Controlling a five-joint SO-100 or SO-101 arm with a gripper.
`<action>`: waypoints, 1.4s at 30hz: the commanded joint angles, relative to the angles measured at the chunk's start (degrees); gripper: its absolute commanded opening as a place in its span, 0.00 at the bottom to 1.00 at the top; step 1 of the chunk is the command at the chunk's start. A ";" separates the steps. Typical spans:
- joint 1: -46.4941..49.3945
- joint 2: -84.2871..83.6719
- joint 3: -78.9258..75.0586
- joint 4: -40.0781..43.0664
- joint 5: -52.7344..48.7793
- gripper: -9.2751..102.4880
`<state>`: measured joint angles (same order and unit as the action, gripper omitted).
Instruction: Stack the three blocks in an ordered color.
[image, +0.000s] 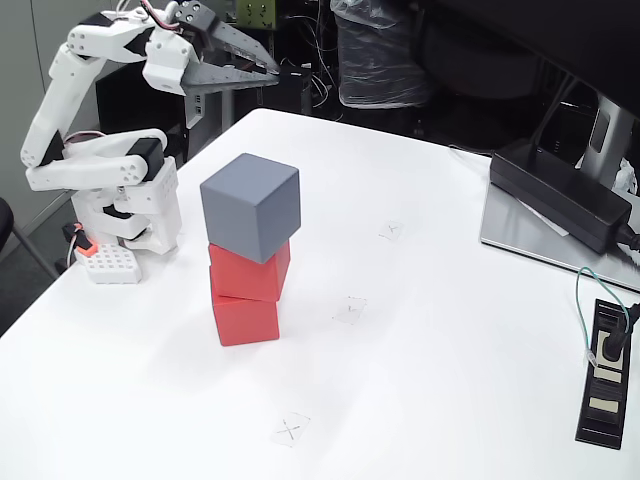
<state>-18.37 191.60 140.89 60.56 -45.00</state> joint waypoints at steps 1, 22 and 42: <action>-1.23 -0.26 2.46 -4.39 9.14 0.07; -1.85 -0.35 36.04 -35.33 37.79 0.08; -1.85 -0.53 36.04 -28.83 53.70 0.07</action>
<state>-19.86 190.90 177.19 29.09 8.35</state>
